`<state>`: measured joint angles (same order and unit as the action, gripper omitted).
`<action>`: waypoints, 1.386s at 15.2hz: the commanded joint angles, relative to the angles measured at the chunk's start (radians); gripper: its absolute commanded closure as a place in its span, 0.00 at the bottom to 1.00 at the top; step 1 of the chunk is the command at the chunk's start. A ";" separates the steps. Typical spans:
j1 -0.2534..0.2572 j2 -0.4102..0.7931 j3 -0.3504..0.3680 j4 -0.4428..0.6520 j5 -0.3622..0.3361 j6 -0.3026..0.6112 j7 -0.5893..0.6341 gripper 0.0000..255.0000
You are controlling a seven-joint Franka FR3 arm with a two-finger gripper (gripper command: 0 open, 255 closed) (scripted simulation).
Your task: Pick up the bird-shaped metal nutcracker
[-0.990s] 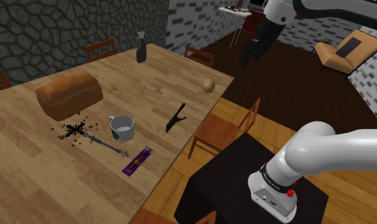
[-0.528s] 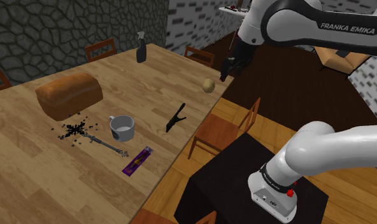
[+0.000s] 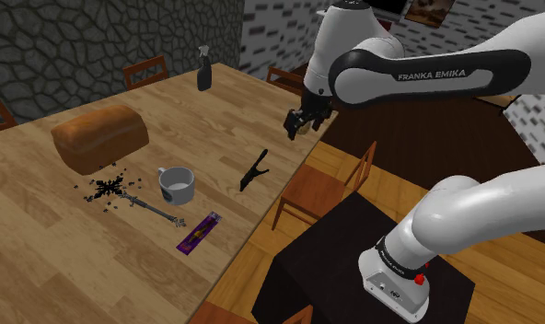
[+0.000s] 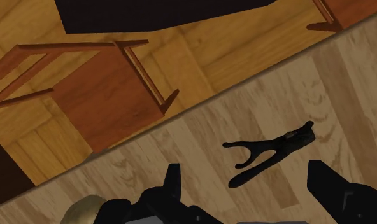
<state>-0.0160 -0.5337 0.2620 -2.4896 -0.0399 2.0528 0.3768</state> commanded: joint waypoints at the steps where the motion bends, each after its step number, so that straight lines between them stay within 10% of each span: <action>1: -0.007 0.069 0.039 0.007 -0.010 0.053 0.060 0.00; 12: -0.062 0.509 0.207 0.127 -0.237 0.261 0.455 0.00; 21: -0.011 0.793 0.184 0.256 -0.452 0.314 0.698 0.00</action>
<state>-0.0311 0.2466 0.4492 -2.2368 -0.4806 2.3603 1.0630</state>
